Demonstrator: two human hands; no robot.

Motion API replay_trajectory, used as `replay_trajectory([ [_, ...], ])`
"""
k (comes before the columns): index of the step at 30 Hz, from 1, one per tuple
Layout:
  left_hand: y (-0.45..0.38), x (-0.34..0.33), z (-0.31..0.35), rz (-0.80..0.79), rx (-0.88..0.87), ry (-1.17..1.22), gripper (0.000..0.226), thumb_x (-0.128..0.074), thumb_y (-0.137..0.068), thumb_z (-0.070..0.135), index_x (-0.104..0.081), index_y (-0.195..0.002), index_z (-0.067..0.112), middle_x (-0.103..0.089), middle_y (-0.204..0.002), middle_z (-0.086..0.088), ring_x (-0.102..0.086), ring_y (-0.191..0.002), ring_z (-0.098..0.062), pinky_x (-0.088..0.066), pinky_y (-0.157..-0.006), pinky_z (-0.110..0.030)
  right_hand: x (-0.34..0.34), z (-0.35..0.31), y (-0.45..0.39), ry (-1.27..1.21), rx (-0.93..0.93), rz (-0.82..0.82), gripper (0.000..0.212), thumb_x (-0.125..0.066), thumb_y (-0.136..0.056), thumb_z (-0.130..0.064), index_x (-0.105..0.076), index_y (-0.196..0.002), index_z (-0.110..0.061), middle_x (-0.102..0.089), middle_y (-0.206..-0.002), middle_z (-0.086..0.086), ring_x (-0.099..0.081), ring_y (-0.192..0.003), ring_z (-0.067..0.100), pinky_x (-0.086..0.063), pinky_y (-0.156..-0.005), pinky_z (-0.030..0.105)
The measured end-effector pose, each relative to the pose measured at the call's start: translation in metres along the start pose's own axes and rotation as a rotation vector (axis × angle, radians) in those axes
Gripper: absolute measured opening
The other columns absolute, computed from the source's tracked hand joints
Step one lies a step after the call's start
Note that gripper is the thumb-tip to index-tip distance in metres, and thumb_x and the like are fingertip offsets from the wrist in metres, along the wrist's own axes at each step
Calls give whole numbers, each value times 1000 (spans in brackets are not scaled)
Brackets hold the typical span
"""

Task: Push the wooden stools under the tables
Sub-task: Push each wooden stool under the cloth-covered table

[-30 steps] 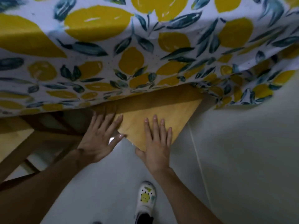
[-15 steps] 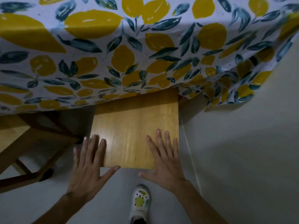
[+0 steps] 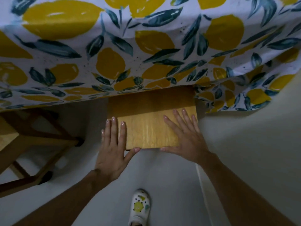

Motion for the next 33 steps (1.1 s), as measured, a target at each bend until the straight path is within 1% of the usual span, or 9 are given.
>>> replay_trajectory([
  [7,-15,0,14,5,46,38,88,-13,-88,69,10,-148,10,20,-155,-16,23,-142,-28,6,-114,-47,8,22,-24,26,38,-25,106,-30,-63,-94,-7,-150,-38,-10,-161,3,3,-147,27,1,-118,52],
  [13,-14,2,7,-84,-27,130,75,-12,-92,61,22,-145,20,35,-150,-6,37,-136,-18,21,-110,-38,10,18,-23,36,36,-62,106,-28,-65,-93,-2,-150,-37,3,-161,2,16,-146,23,7,-117,51],
  [16,-7,16,-12,-100,-134,209,64,-16,-96,54,12,-148,27,25,-154,4,31,-138,-8,15,-116,-43,10,8,-20,2,-64,-65,98,-23,-71,-88,-6,-151,-33,-4,-161,7,14,-146,25,7,-117,52],
  [18,7,31,-37,-30,-154,231,61,-19,-97,51,2,-149,29,16,-157,8,23,-141,-5,10,-118,-43,14,-9,-16,-77,-184,31,96,-18,-75,-83,-17,-151,-24,-9,-160,13,6,-147,29,2,-117,56],
  [20,29,41,-71,29,-95,243,58,-22,-98,49,-3,-149,28,13,-158,7,20,-142,-8,10,-117,-42,16,-48,-14,-123,-205,133,95,-19,-80,-79,-22,-150,-15,-9,-159,18,0,-147,33,-4,-116,58],
  [22,57,48,-114,97,1,201,57,-22,-98,47,-7,-150,27,11,-158,3,18,-144,-13,9,-117,-41,14,-106,-17,-178,-139,173,92,-26,-83,-74,-20,-150,-12,-7,-159,17,-1,-147,32,-5,-116,57],
  [26,120,65,-221,181,213,152,58,-24,-97,46,-14,-150,22,2,-159,0,11,-145,-17,13,-116,-38,-2,-243,-34,-189,83,129,89,-34,-85,-70,-15,-152,-15,-3,-161,10,2,-148,26,1,-118,50],
  [30,177,76,-334,238,462,141,62,-22,-96,46,-5,-150,20,9,-159,-2,17,-144,-19,6,-117,-46,-14,-367,-57,-204,253,86,86,-41,-86,-65,-16,-152,-16,-2,-161,7,4,-148,22,2,-118,49],
  [33,211,80,-399,258,584,156,70,-25,-94,52,-4,-150,16,11,-159,-6,19,-144,-21,5,-116,-48,-24,-444,-78,-152,334,55,87,-39,-86,-67,-9,-152,-21,4,-161,5,10,-147,21,6,-118,47],
])
Point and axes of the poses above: each hand's wrist, its own y-axis away from the middle knuckle, its own x-axis out of the back of the hand, z = x × y, the point moved 10 cm from there along -y, towards the middle knuckle
